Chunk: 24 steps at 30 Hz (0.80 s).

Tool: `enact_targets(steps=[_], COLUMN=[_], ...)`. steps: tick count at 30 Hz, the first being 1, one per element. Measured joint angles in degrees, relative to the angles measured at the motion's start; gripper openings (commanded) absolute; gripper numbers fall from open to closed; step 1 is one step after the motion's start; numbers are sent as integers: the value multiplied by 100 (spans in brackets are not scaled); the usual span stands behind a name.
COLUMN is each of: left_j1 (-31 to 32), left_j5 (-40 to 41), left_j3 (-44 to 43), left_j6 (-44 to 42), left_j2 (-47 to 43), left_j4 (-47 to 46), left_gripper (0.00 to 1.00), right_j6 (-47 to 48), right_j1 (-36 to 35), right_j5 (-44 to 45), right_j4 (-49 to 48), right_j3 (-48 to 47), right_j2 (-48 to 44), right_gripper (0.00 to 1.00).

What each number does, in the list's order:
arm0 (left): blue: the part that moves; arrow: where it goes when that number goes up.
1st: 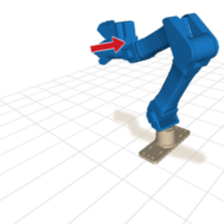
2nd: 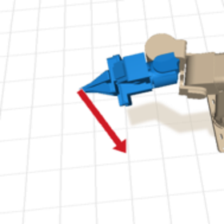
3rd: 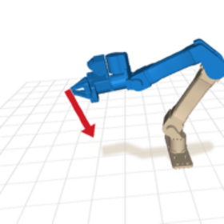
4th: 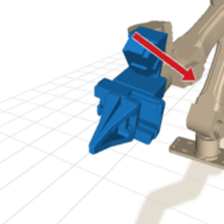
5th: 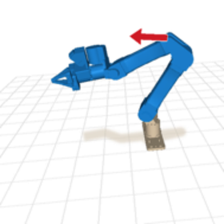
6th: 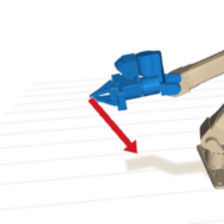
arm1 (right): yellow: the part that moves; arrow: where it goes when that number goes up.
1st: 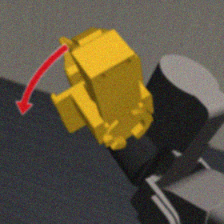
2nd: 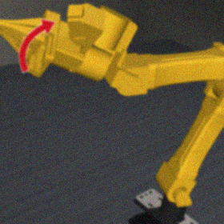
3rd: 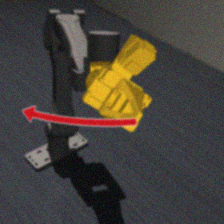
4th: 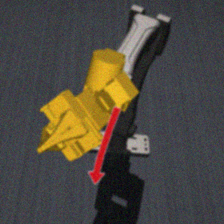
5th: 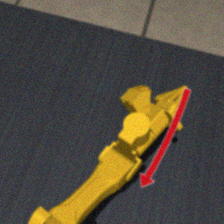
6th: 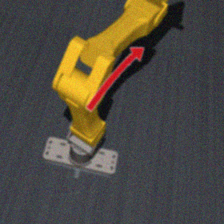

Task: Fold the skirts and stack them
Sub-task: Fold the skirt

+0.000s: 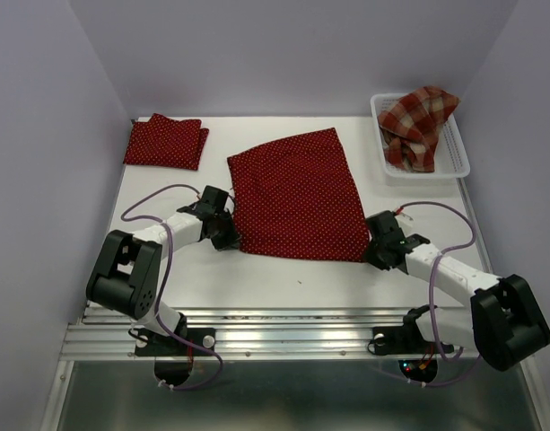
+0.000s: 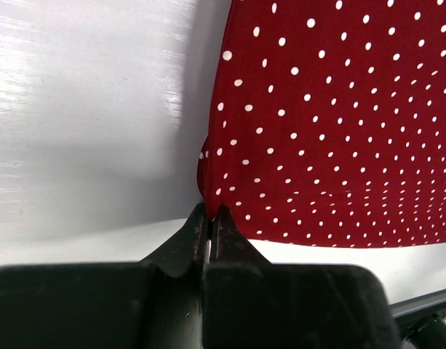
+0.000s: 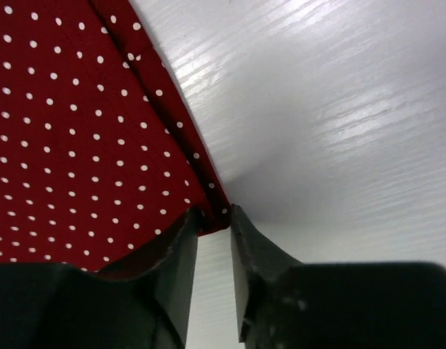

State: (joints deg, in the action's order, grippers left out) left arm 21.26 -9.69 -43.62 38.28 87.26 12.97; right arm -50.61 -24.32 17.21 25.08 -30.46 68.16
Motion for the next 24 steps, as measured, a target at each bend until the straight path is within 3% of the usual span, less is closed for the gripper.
enact_targets(steps=[2,8,12,16,24], left_j1=[0,0,0,0,-9], left_j5=[-57,-153,-258,-557,-966], left_j3=[0,11,59,48,-1121], left_j6=[-37,-166,-271,-380,-654], left_j2=[0,-140,-522,-997,-1207], left_j4=[15,310,726,1207,2166], left_gripper=[0,0,0,0,0], right_j6=[-17,-42,-46,-11,568], right_j1=[24,37,37,37,37], right_j5=[-90,-256,-271,-264,-59], right_j4=[-118,-308,192,951,1388], right_j3=[44,334,278,-398,-1893], right_j2=[4,-459,-1674,-2406,-2055], right_gripper=[1,1,1,1,1])
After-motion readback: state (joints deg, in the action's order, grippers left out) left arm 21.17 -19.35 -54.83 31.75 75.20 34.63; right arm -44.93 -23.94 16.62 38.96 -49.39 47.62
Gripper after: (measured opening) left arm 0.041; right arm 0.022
